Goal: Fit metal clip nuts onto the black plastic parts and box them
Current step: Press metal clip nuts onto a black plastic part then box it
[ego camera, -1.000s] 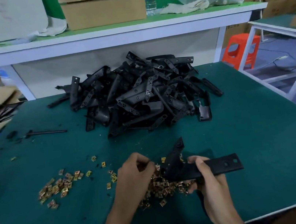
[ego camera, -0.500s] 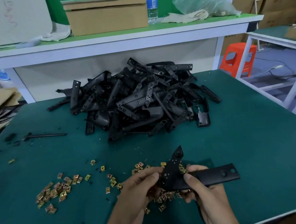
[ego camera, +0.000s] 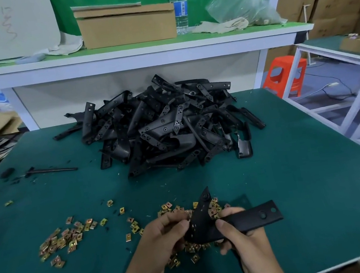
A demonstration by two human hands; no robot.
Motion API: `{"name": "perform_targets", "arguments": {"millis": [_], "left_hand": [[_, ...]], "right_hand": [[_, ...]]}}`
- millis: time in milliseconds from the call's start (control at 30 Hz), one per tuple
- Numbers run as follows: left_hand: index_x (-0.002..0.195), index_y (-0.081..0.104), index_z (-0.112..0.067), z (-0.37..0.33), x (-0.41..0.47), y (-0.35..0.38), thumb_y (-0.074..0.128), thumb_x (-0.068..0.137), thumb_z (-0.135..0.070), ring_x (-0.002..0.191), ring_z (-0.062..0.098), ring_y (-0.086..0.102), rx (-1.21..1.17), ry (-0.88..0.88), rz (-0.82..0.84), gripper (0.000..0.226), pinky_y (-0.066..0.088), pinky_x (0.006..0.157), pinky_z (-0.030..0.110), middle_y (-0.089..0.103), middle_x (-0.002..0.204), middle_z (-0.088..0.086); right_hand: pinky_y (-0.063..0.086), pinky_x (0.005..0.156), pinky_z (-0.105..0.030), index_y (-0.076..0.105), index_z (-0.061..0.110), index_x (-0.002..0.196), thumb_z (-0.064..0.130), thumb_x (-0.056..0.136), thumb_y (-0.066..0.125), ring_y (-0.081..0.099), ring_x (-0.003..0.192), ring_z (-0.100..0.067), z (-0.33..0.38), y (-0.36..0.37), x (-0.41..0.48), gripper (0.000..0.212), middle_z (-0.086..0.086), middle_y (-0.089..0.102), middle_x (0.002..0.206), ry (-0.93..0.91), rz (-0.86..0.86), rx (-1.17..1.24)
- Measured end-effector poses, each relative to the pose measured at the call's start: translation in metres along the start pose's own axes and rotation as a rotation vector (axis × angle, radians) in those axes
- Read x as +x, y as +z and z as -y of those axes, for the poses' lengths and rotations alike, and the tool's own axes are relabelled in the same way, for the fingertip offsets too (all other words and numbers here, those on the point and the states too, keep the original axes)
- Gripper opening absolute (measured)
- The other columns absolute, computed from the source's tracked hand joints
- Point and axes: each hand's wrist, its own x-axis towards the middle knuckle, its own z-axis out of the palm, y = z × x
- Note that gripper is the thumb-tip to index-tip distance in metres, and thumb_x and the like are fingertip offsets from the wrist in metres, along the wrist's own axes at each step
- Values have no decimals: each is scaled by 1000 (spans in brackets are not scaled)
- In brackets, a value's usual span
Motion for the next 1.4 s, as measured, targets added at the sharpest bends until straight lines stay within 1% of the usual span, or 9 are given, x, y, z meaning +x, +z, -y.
{"name": "perform_targets", "arguments": {"millis": [167, 300, 500, 667, 833, 967, 1033, 1133, 1400], "left_hand": [[97, 79, -16, 0, 3, -2, 72, 91, -11, 69, 6, 62, 92, 8, -1, 11, 49, 63, 21, 73, 84, 3], [93, 81, -19, 0, 5, -3, 76, 85, -9, 61, 6, 59, -51, -104, 5, 14, 45, 61, 24, 71, 78, 0], [94, 82, -20, 5, 5, -3, 80, 79, -11, 58, 5, 55, -27, -162, 14, 17, 40, 53, 21, 70, 74, 0], [100, 79, -10, 8, 0, 1, 84, 72, -13, 58, 10, 58, -42, -213, 14, 29, 39, 48, 22, 72, 80, 6], [99, 79, -26, 9, -5, 11, 74, 89, -18, 65, -4, 64, 190, -17, -74, 14, 44, 55, 10, 76, 83, -10], [98, 71, -40, 4, -7, 17, 79, 78, -48, 87, -11, 64, 470, 161, -144, 23, 48, 70, 10, 70, 94, -31], [93, 68, -42, 5, -6, 19, 77, 73, -58, 89, -10, 62, 649, 244, -219, 27, 47, 74, 16, 68, 95, -26], [88, 66, -40, 5, -5, 23, 74, 78, -56, 91, -9, 56, 795, 389, -300, 20, 44, 78, 17, 62, 94, -26], [98, 66, -34, 13, 4, 22, 59, 90, -53, 100, -4, 51, 907, 587, -260, 21, 38, 82, 13, 60, 102, -25]], "right_hand": [[51, 47, -34, 72, 15, 88, 3, 87, 77, 62, 61, -30, -5, -4, 2, 13, -22, 65, 76, -9, 13, -48], [51, 47, -33, 71, 17, 88, 17, 77, 80, 63, 63, -28, -1, -3, 2, 15, -19, 66, 77, -5, 41, -61], [50, 45, -32, 70, 15, 85, 0, 86, 75, 63, 61, -31, -7, -6, 5, 16, -16, 65, 74, -40, -1, -60], [52, 44, -32, 71, 16, 81, -3, 87, 73, 67, 64, -28, -5, -3, 4, 20, -6, 70, 78, -57, -8, -84], [54, 50, -32, 71, 16, 82, 7, 85, 76, 68, 65, -24, -5, 0, 3, 11, -5, 70, 80, -102, -42, -86], [57, 56, -31, 71, 15, 89, 23, 76, 79, 72, 76, -26, -4, -1, 3, 17, -8, 73, 90, -73, -71, 1], [57, 58, -31, 72, 17, 90, 22, 78, 78, 71, 77, -26, -6, -2, 3, 14, -8, 74, 92, -67, -68, -2], [58, 61, -31, 73, 18, 93, 25, 80, 78, 72, 81, -25, -7, -1, 2, 16, -12, 73, 96, -64, -69, -15], [58, 60, -31, 73, 18, 94, 23, 80, 76, 71, 72, -25, -6, 0, 2, 15, -10, 74, 94, -62, -78, 21]]}}
